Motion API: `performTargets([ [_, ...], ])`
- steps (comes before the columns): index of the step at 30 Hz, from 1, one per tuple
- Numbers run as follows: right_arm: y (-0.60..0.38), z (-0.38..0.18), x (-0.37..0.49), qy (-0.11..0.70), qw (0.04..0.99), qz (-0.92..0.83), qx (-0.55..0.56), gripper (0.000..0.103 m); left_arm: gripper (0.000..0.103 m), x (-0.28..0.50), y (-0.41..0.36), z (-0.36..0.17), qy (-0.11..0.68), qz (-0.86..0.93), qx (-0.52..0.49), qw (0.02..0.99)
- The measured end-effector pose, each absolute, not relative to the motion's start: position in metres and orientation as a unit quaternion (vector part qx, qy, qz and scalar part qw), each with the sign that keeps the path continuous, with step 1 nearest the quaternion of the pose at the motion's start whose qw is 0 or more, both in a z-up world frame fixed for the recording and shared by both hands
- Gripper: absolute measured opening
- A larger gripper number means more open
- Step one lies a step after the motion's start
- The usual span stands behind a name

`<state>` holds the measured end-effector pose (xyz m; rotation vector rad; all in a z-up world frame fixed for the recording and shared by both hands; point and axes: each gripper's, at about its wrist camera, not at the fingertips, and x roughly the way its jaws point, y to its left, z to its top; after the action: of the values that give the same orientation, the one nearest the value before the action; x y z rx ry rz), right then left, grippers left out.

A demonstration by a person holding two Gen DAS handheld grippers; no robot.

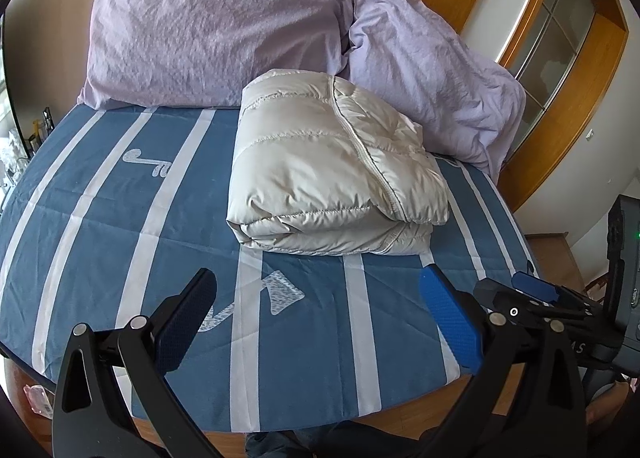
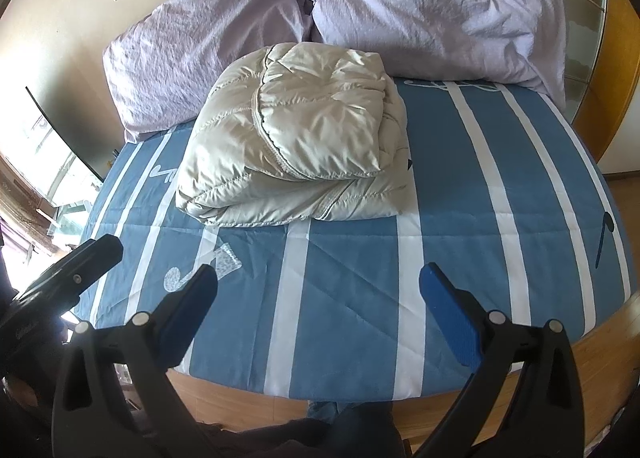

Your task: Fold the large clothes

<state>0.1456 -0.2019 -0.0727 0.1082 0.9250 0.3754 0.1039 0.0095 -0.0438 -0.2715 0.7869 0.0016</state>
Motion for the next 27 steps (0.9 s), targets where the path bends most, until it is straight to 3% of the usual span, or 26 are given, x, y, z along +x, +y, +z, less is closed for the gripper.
performTargets([
  [27,-0.2025,-0.0740,0.1434,0.441,0.878,0.179,0.053,0.101,0.102,0.1055,0.0021,-0.0459,0.384,-0.008,-0.136,0.913],
])
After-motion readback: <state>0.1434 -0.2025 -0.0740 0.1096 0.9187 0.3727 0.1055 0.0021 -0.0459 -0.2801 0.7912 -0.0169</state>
